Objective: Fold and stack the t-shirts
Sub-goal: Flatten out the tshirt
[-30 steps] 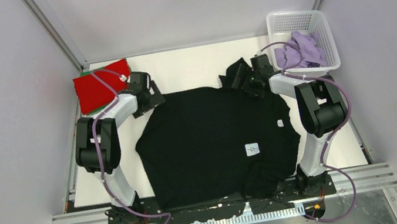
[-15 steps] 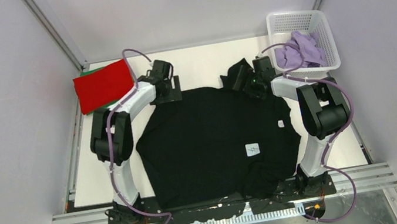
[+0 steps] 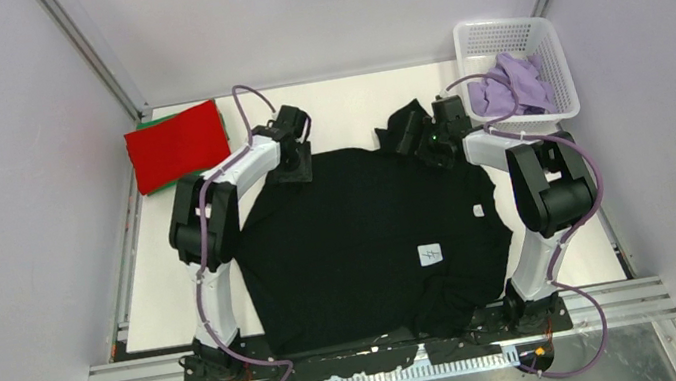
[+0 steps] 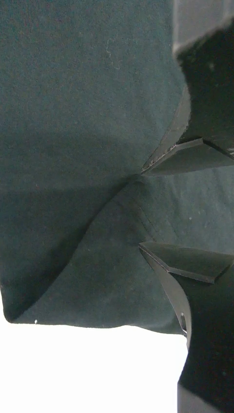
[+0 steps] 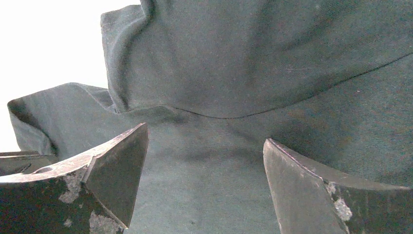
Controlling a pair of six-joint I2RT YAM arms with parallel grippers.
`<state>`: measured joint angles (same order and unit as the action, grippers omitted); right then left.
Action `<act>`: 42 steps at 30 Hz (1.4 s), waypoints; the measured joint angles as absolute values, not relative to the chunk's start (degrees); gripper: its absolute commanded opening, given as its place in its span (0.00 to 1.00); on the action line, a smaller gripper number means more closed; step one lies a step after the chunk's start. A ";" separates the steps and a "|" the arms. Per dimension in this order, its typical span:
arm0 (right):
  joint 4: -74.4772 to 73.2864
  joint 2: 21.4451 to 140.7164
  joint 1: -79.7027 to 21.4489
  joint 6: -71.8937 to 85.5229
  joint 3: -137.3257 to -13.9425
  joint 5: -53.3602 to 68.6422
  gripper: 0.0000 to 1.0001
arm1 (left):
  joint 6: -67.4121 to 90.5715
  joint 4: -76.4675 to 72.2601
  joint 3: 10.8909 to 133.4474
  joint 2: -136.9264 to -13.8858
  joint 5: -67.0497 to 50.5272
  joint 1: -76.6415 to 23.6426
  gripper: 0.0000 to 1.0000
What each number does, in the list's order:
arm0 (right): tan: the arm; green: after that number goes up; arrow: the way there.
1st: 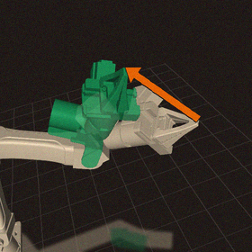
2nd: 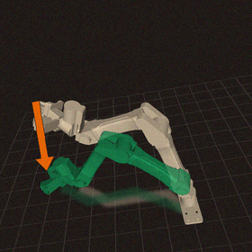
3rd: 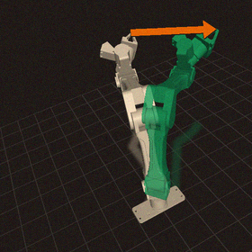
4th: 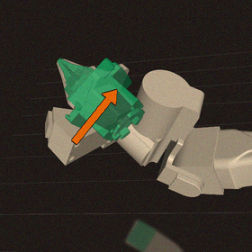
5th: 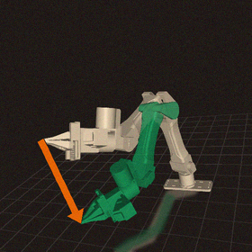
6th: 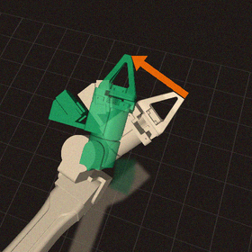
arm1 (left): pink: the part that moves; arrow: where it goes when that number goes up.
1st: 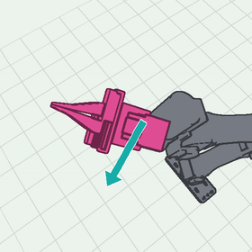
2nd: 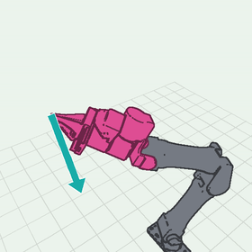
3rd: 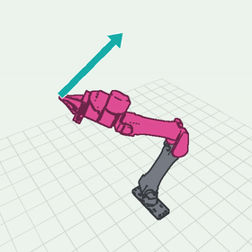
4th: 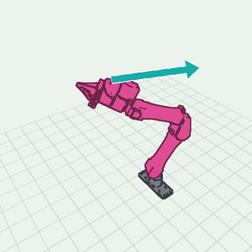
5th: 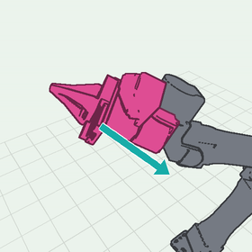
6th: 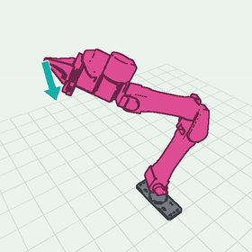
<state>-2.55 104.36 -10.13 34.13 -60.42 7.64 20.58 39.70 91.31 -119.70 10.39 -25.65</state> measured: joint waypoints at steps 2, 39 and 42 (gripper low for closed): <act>-2.52 104.36 -10.04 34.13 -60.40 7.86 0.95 | 20.56 39.97 91.90 -120.42 9.91 -25.65 0.48; -2.20 104.09 -9.26 33.19 -59.99 9.78 0.96 | 20.47 48.14 110.08 -123.11 24.80 -9.80 0.99; -2.74 103.70 -9.26 32.80 -59.75 9.34 0.96 | 21.02 50.35 116.73 -124.73 25.10 -8.16 1.00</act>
<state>-2.74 103.70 -9.26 32.80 -59.75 9.34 21.02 50.35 116.73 -124.73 25.10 -8.16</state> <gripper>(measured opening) 0.956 0.984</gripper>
